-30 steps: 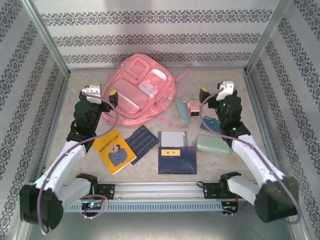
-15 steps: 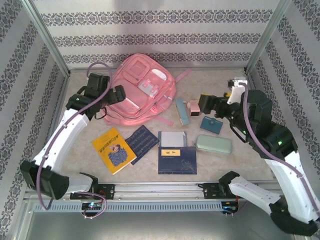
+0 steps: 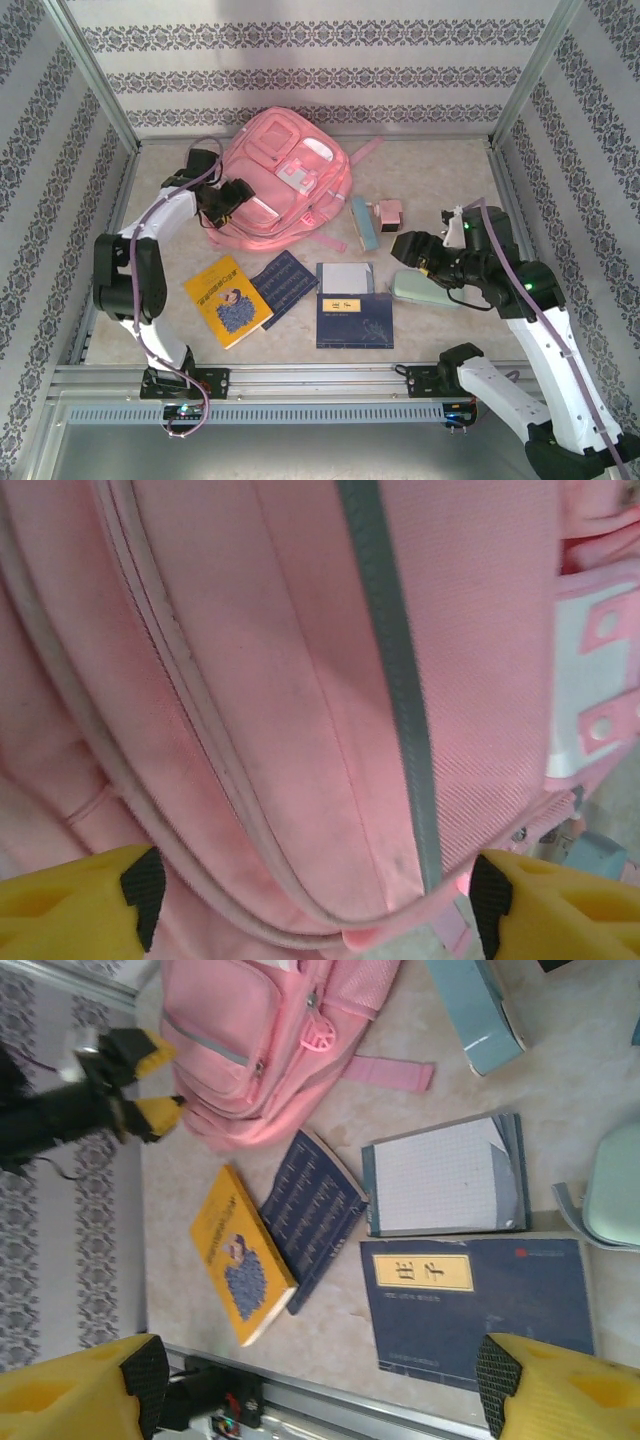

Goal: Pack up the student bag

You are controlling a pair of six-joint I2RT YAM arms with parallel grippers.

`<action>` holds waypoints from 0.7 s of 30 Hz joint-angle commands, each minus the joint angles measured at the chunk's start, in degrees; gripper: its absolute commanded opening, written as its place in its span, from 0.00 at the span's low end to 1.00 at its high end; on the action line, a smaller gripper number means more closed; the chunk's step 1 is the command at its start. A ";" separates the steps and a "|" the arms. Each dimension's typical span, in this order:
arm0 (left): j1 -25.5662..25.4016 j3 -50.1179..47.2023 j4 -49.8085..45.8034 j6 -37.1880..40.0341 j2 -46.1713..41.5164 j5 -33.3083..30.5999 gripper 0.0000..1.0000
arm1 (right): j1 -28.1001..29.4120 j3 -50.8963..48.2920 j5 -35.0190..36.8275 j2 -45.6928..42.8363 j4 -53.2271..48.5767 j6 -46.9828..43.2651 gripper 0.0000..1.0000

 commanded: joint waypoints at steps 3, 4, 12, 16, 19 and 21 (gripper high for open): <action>1.07 0.33 4.27 -1.73 2.60 0.55 0.77 | -2.76 1.12 -3.72 1.91 0.54 1.31 0.79; 1.09 -0.61 5.73 -2.11 3.00 0.73 0.76 | -2.83 0.74 -4.12 2.13 1.39 1.64 0.78; 1.09 -3.07 17.41 -5.79 7.82 2.90 0.62 | -2.83 -3.24 -6.08 2.39 5.22 3.19 0.64; 1.22 -3.62 21.40 -8.66 9.38 2.37 0.36 | -2.87 -3.23 -5.76 2.15 5.13 2.43 0.56; 1.18 -3.22 21.36 -10.23 8.63 0.62 0.20 | -2.86 -3.23 -5.17 1.58 5.13 2.22 0.52; 1.18 -3.05 21.49 -11.29 6.62 -1.01 0.14 | -2.97 -3.10 -4.70 1.21 4.83 1.79 0.51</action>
